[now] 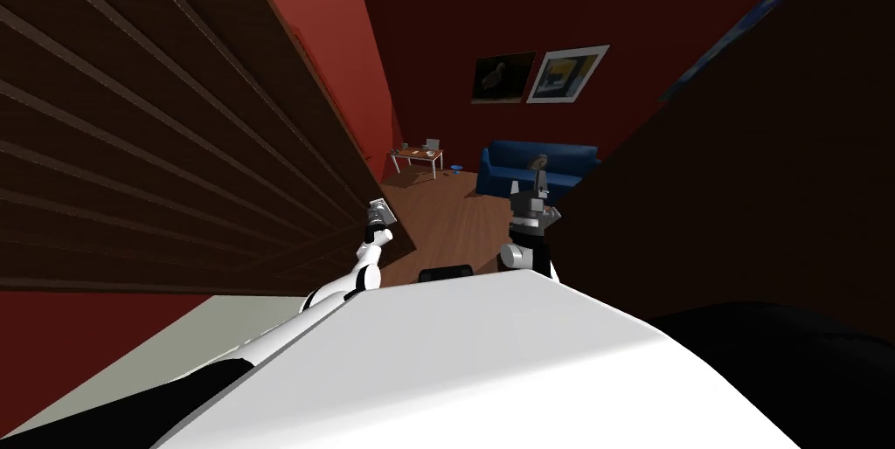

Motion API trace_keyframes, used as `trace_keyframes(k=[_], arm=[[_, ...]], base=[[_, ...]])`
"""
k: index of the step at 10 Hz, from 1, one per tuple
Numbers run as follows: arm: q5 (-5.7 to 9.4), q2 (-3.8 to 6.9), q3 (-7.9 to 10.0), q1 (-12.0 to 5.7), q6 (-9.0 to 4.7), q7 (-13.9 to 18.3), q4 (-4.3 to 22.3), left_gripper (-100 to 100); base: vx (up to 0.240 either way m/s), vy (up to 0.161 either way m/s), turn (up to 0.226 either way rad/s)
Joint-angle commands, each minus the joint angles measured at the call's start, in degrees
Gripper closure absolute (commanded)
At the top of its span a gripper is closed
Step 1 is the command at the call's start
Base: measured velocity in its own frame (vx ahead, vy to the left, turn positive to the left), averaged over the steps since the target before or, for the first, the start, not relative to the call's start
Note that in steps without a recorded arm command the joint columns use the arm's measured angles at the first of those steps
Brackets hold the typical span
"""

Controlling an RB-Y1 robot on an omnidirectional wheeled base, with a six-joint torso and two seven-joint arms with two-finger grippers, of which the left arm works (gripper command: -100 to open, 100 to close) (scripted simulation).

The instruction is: Push the door open

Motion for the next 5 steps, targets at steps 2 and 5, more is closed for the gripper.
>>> trace_keyframes(k=[2, 5], arm=[[0.53, 0.68, 1.54, -0.55, -0.79, -0.68, 0.75, 100], [1.20, 1.27, 3.43, -0.30, -0.97, -1.48, 0.83, 100]], base=[[0.199, -0.039, 0.048], [0.195, -0.026, 0.046]])
